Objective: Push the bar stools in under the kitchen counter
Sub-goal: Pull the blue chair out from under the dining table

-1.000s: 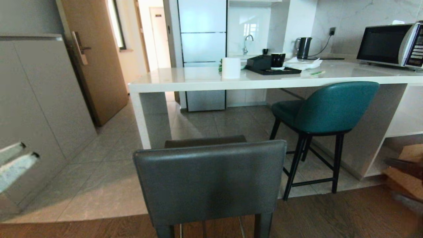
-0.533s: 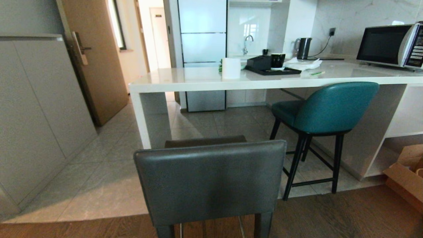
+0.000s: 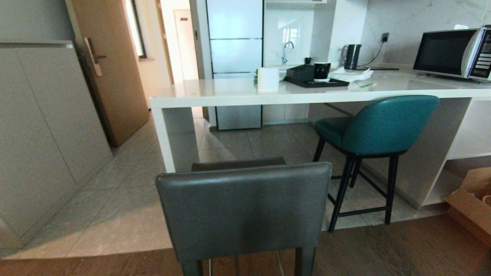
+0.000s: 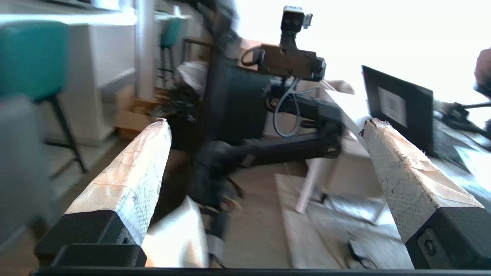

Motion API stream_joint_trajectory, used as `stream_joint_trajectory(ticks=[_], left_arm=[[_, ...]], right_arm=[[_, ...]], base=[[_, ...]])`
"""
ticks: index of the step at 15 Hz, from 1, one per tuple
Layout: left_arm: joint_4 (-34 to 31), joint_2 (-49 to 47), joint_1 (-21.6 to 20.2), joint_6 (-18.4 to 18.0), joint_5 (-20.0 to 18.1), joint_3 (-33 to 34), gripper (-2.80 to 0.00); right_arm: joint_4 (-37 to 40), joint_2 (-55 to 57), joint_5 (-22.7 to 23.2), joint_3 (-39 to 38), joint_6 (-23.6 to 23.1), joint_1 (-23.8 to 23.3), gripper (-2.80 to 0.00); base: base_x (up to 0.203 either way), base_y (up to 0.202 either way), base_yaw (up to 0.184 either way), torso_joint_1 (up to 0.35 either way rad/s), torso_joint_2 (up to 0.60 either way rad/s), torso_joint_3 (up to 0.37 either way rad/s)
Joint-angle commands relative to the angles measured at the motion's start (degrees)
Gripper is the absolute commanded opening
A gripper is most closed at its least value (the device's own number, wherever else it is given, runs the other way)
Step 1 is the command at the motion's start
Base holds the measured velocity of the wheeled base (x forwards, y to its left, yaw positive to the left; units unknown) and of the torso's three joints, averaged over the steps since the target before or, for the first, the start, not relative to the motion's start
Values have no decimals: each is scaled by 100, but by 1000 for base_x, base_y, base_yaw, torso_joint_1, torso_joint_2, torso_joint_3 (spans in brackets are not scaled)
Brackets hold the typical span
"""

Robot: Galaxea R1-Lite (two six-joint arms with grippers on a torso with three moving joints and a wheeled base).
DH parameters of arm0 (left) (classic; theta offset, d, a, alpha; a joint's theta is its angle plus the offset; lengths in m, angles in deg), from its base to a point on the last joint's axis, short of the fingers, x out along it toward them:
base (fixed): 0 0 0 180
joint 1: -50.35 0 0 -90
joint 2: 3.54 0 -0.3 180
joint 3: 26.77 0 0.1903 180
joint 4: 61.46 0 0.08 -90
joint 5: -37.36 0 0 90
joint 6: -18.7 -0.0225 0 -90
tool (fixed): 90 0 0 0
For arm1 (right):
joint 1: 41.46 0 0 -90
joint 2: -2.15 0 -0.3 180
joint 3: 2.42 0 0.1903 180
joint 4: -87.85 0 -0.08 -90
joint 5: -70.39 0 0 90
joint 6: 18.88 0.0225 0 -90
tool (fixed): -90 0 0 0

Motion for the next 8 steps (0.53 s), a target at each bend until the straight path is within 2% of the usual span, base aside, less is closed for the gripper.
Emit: stream_joint_trajectory(ticks=[1,4,5,6,7,8], left_arm=[[-575,1124,170,56,-58,-1,0],[-1484,2010,322,-2,-247,158,0],[-1556,2025,334,-355,-185,386,0],[-1614,2025,335,-894,43,651,0],[-1828,2025,336,-1460,409,810,0],[-2291,2025,336,-1955,668,851,0]], right_arm=[[14,-886,25,-14,94,92,0],[-200,-862,-15,-288,221,124,0],[-119,-872,-25,-375,198,-9,0],[-29,-904,-52,-459,186,-328,0],[66,-947,-134,-632,151,-647,0],[137,-974,-252,-893,-1,-721,0]], base=[[0,0,0,0,0,0],[0,0,0,0,0,0],[0,0,0,0,0,0],[0,0,0,0,0,0],[0,0,0,0,0,0],[0,0,0,0,0,0]])
